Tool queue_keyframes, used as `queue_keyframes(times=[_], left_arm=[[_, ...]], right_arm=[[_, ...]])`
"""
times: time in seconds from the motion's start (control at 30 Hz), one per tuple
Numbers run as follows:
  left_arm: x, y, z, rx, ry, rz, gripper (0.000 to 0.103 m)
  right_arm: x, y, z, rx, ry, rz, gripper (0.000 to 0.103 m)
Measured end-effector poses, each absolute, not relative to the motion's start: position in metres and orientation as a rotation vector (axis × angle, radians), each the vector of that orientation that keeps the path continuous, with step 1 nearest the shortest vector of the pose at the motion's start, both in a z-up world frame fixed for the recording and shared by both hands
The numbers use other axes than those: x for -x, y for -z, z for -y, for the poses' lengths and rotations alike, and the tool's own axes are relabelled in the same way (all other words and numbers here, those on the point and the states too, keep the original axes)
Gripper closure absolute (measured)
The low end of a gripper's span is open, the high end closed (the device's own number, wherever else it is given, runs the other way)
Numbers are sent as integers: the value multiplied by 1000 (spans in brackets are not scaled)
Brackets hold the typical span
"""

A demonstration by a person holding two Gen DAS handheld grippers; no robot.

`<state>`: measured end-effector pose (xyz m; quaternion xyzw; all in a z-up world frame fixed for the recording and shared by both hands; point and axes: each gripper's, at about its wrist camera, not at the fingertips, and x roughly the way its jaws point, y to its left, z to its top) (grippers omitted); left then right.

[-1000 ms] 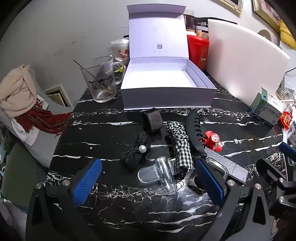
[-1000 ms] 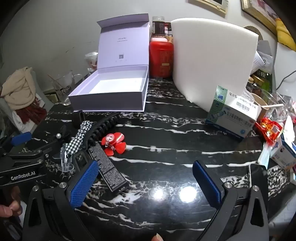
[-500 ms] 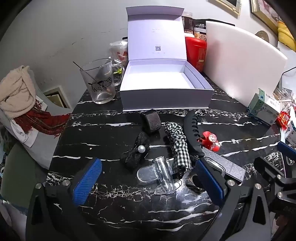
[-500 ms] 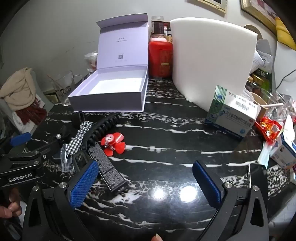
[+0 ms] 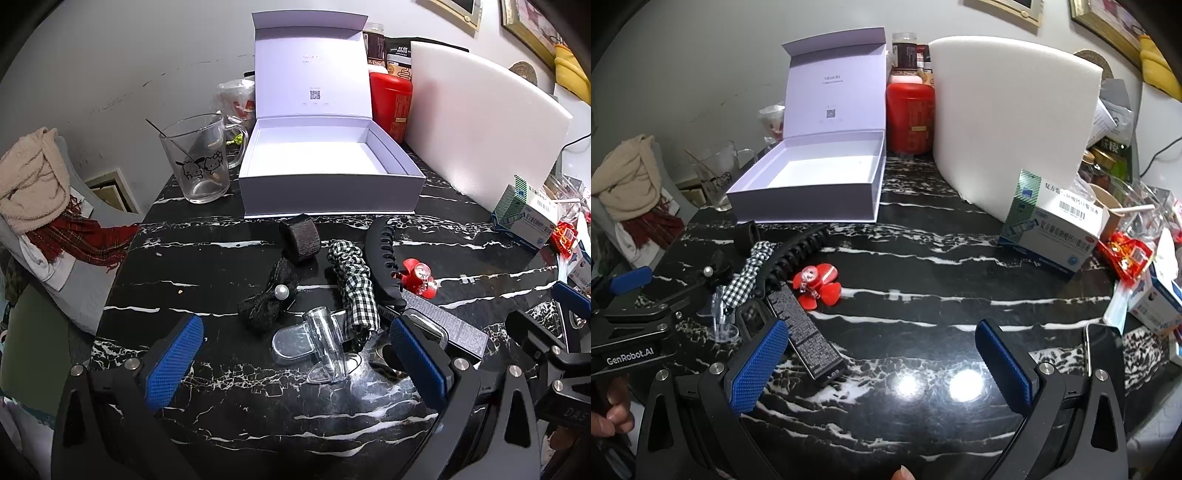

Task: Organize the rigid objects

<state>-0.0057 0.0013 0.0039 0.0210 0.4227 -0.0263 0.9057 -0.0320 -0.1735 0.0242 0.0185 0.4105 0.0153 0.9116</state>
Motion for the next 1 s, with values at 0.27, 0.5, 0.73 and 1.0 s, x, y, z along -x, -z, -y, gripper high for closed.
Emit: queue_keyframes(times=[0.27, 0.5, 0.73, 1.0], left_arm=[[9, -7, -3, -37, 61, -868, 0], [11, -9, -5, -31, 68, -864, 0], [14, -10, -7, -30, 68, -864, 0], [16, -12, -9, -28, 64, -858, 0]], right_arm=[[33, -27, 173, -39, -36, -842, 0], [35, -31, 172, -40, -39, -834, 0], [38, -32, 171, -39, -47, -825, 0], [40, -34, 169, -38, -54, -821, 0]])
